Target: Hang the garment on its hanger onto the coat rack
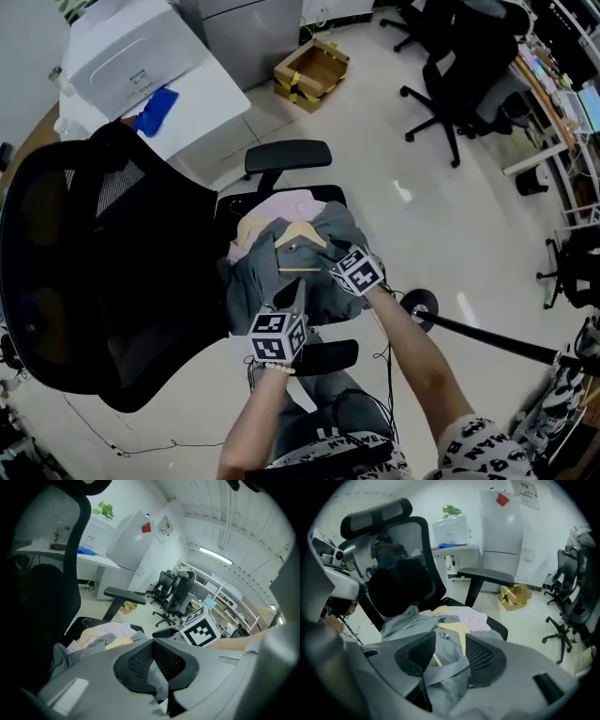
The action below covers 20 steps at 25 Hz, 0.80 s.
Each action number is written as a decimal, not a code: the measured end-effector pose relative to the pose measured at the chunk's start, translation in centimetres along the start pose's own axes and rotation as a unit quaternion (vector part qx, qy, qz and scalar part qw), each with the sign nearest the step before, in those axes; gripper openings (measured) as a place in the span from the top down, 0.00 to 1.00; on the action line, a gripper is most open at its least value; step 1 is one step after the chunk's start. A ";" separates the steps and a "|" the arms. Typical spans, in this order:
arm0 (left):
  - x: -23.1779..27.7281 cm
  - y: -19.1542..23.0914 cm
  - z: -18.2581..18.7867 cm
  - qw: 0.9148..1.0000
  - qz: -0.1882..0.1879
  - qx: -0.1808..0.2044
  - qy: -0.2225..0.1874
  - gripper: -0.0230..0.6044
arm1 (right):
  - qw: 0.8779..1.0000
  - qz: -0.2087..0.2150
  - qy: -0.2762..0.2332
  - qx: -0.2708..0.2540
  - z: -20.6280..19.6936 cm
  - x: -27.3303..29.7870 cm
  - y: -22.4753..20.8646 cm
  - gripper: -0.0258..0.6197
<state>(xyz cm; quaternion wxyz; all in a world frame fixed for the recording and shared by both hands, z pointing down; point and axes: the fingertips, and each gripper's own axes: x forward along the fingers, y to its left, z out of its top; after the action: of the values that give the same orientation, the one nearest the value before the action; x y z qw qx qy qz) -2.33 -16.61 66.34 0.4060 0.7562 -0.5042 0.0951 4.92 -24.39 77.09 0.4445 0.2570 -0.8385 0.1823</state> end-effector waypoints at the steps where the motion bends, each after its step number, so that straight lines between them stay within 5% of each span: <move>1: 1.0 0.8 -0.4 1.000 0.005 -0.006 0.002 0.98 | 1.000 0.001 0.008 -0.004 -0.4 1.5 -0.4 0.63; 12: 7.0 6.0 -3.1 0.998 0.032 -0.054 0.005 0.98 | 0.996 -0.005 0.079 -0.052 -4.6 12.6 -2.7 0.63; 20: 6.7 6.9 -4.5 0.997 0.029 -0.068 0.010 0.98 | 0.993 -0.008 0.117 -0.019 -5.9 16.5 -3.7 0.70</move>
<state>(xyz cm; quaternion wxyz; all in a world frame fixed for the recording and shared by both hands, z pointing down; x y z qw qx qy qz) -3.71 -19.12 76.60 0.4588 0.7108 -0.5272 0.0802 3.19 -28.61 94.39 0.5454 0.2326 -0.7821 0.1916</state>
